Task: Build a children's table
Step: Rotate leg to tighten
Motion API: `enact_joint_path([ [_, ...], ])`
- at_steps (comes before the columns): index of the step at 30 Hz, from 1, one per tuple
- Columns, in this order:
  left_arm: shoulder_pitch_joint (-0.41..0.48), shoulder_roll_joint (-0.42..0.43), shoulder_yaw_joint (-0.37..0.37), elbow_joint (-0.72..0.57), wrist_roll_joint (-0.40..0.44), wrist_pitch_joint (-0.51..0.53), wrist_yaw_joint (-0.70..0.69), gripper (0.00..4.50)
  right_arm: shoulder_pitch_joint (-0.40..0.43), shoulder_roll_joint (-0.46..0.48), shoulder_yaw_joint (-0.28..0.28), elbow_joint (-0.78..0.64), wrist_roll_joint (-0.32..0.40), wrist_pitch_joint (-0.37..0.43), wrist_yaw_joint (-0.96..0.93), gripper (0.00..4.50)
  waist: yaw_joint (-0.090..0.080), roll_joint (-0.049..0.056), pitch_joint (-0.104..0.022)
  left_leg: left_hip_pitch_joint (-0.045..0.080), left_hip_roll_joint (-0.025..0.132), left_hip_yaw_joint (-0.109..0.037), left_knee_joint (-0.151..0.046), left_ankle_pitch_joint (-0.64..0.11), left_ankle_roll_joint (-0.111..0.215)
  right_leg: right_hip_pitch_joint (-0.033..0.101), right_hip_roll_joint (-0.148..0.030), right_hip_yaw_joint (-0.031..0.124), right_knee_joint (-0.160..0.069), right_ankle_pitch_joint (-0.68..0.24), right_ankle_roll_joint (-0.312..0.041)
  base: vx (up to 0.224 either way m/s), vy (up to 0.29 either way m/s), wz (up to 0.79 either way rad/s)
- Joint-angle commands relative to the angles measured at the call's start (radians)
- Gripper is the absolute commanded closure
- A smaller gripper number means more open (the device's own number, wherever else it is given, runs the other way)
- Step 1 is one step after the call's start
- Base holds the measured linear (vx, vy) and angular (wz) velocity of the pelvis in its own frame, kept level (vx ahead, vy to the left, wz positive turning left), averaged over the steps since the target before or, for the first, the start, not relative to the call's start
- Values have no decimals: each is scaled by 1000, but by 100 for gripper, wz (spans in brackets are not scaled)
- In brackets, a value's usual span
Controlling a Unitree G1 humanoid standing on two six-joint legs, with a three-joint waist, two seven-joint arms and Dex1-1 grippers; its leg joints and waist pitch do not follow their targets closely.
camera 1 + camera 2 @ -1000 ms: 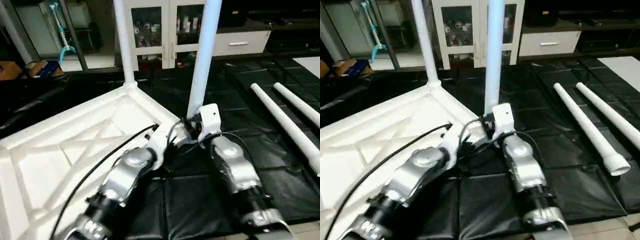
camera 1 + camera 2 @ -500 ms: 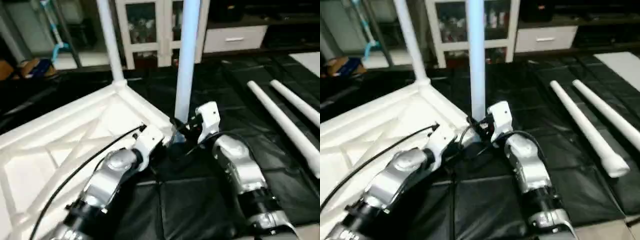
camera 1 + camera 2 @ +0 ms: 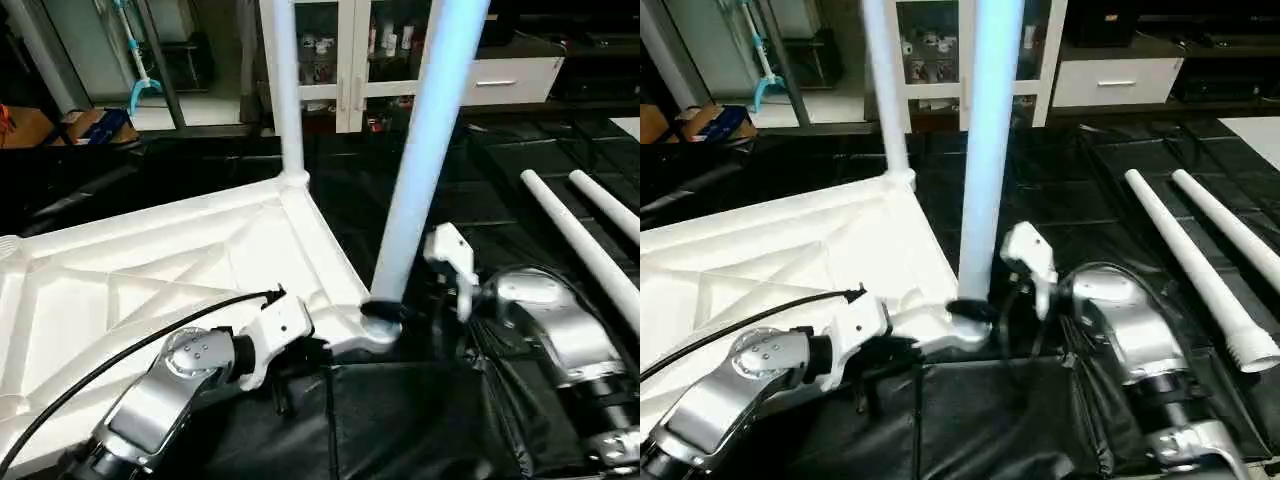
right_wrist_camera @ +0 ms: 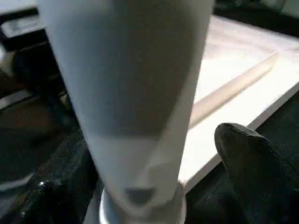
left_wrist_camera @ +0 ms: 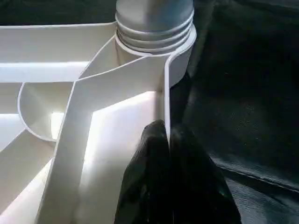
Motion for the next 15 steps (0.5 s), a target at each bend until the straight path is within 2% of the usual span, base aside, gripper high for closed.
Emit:
enact_joint_path([
  [1,7,7,-24,-6,-7,10,-24,450,12,-10,23,-38,11,13,39,74,0,-20,-50,12,62,-30,-79,-236,59,38,-54,43,-63,-298,-213,0,0,0],
  [2,6,4,-24,-9,-7,13,-26,450,17,-12,31,-37,1,9,47,92,1,-23,-51,12,63,-29,-78,-231,61,37,-55,44,-63,-298,-212,0,0,0],
  [4,5,1,-26,-10,-6,17,-30,450,10,-4,49,-5,-38,-23,22,92,3,-22,-52,11,62,-30,-77,-211,63,37,-54,43,-61,-291,-214,0,0,0],
  [8,8,4,-29,-15,-8,20,-33,450,3,15,49,-8,-23,0,13,132,3,-21,-54,10,62,-31,-76,-200,65,37,-53,42,-59,-282,-216,0,0,0],
  [11,9,6,-30,-18,-10,22,-33,450,3,18,48,-15,-13,18,22,139,4,-21,-57,11,62,-30,-73,-174,76,39,-52,42,-54,-236,-227,0,0,0],
  [12,9,6,-30,-19,-10,22,-33,450,3,18,48,-16,-12,20,24,159,5,-21,-58,11,62,-30,-72,-163,81,39,-52,42,-52,-218,-232,0,0,0],
  [15,11,9,-28,-22,-11,25,-35,450,0,14,48,-12,-19,19,28,179,6,-21,-56,10,62,-30,-73,-168,83,40,-53,41,-53,-232,-233,0,0,0],
])
